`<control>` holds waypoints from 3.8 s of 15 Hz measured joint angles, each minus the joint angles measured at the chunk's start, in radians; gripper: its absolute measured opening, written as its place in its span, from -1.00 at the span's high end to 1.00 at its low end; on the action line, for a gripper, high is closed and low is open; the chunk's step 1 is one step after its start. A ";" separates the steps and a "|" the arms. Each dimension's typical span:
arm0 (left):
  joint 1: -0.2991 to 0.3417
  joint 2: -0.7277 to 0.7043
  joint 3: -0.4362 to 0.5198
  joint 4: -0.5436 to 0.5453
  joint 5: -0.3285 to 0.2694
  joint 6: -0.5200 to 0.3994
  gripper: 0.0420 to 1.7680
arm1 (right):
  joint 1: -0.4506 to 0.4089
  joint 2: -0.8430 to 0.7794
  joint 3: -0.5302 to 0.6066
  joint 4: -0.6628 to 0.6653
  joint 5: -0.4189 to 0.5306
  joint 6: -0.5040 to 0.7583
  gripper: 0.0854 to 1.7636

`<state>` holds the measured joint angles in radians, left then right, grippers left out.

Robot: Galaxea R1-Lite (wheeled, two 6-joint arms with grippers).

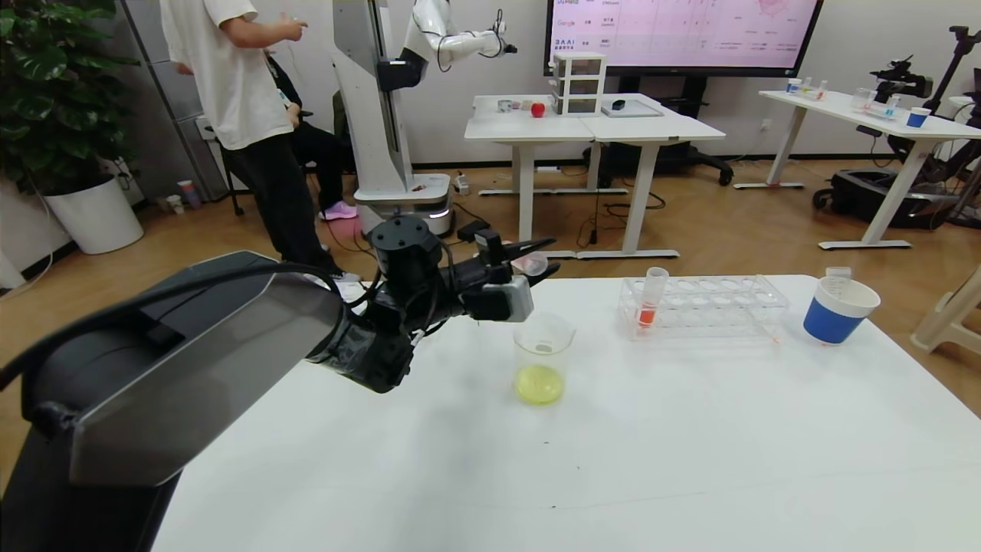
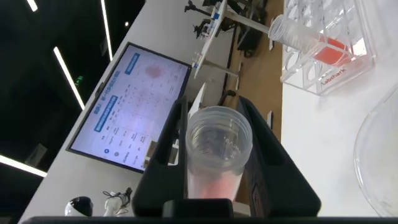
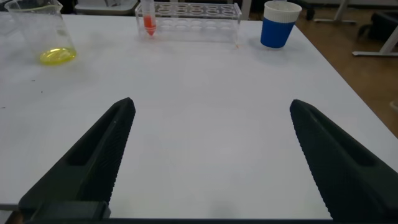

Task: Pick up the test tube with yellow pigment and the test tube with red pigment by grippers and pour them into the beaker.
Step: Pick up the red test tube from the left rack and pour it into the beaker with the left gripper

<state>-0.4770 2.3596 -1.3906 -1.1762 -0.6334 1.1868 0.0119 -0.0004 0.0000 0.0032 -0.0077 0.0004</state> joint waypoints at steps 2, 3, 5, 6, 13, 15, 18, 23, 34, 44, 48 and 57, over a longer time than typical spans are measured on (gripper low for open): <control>0.002 0.004 0.000 0.006 -0.014 0.053 0.44 | 0.000 0.000 0.000 0.000 0.000 0.000 -0.97; 0.003 0.006 0.000 0.014 -0.016 0.078 0.44 | 0.000 0.000 0.000 0.000 0.000 0.000 -0.97; 0.005 0.009 0.002 0.036 -0.017 0.141 0.44 | 0.000 0.000 0.000 0.000 0.000 0.000 -0.97; 0.005 0.010 0.002 0.038 -0.017 0.165 0.44 | 0.000 0.000 0.000 0.000 0.000 0.000 -0.97; -0.001 0.014 0.002 0.052 -0.012 0.291 0.44 | 0.000 0.000 0.000 0.000 0.000 0.000 -0.97; -0.002 0.015 0.004 0.054 -0.012 0.322 0.44 | 0.000 0.000 0.000 0.000 0.000 0.000 -0.97; -0.003 0.015 0.007 0.056 -0.011 0.360 0.44 | 0.000 0.000 0.000 0.000 0.000 0.000 -0.97; -0.004 0.014 0.010 0.055 -0.014 0.449 0.44 | 0.000 0.000 0.000 0.000 0.000 0.000 -0.97; -0.003 0.011 0.033 0.056 -0.017 0.676 0.44 | 0.000 0.000 0.000 0.000 0.000 0.000 -0.97; -0.007 -0.087 0.081 -0.047 0.258 0.025 0.44 | 0.000 0.000 0.000 0.000 0.000 0.000 -0.97; -0.038 -0.162 0.132 -0.099 0.825 -0.514 0.44 | 0.000 0.000 0.000 0.000 0.000 0.000 -0.97; -0.017 -0.334 0.158 0.356 1.197 -1.284 0.44 | 0.000 0.000 0.000 0.000 0.000 0.000 -0.97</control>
<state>-0.4945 2.0253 -1.2323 -0.8202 0.5638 -0.0970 0.0119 -0.0004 0.0000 0.0032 -0.0077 0.0000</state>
